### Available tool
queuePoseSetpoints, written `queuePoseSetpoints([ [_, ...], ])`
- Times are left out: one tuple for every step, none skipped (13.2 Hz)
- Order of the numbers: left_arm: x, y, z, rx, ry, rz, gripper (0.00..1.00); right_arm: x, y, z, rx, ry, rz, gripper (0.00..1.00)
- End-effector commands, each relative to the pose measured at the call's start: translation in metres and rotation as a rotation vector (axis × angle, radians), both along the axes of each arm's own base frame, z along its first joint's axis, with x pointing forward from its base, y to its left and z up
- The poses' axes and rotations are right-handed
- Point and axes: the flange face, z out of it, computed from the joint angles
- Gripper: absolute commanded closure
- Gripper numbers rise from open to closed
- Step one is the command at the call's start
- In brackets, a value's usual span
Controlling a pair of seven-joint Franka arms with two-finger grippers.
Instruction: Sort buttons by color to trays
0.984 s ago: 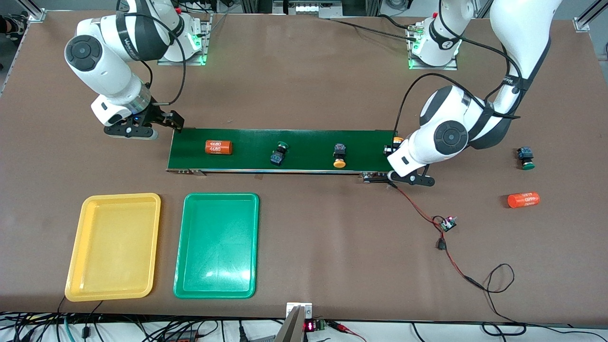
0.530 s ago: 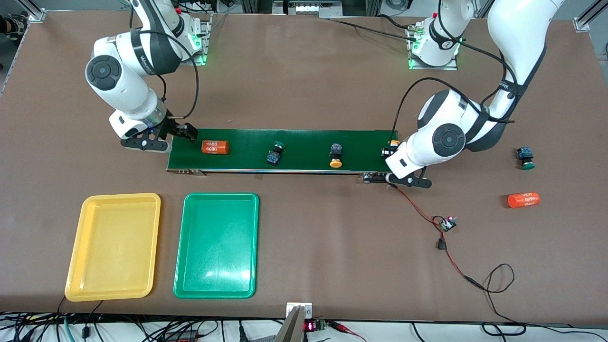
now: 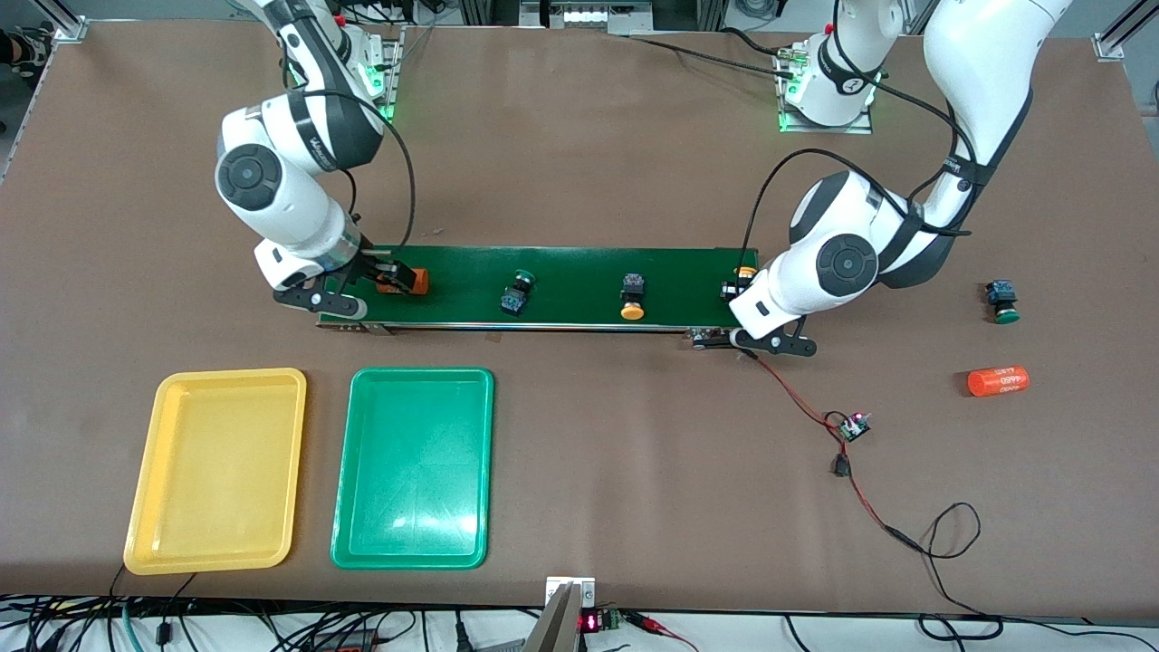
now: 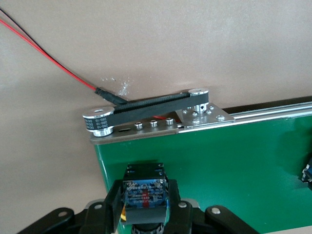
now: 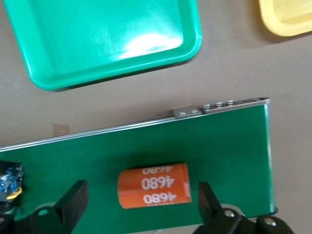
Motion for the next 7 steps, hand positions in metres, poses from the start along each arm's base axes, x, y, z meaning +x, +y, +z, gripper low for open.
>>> queuePoseSetpoints([
  [-0.006, -0.002, -0.005, 0.011, -0.029, 0.005, 1.0, 0.01, 0.024, -0.008, -0.002, 0.004, -0.003, 0.0],
  [-0.006, -0.002, -0.006, 0.01, -0.029, 0.005, 1.0, 0.011, 0.032, -0.01, 0.0, 0.006, -0.018, 0.0],
  [-0.006, -0.002, -0.005, 0.011, -0.03, 0.006, 1.0, 0.011, 0.037, -0.013, 0.0, 0.011, -0.029, 0.0],
  [-0.007, -0.004, -0.005, 0.009, -0.03, 0.005, 0.99, 0.012, 0.043, -0.015, 0.002, 0.012, -0.027, 0.0],
  [-0.006, -0.003, -0.006, 0.011, -0.029, 0.008, 0.96, 0.013, 0.049, -0.014, 0.004, 0.009, -0.017, 0.0],
  [-0.007, -0.004, -0.005, 0.011, -0.029, 0.007, 0.93, 0.011, 0.055, -0.014, 0.005, 0.008, -0.002, 0.0],
  [-0.007, -0.005, -0.006, 0.012, -0.027, 0.009, 0.92, 0.01, 0.057, -0.013, 0.005, 0.004, 0.009, 0.0],
])
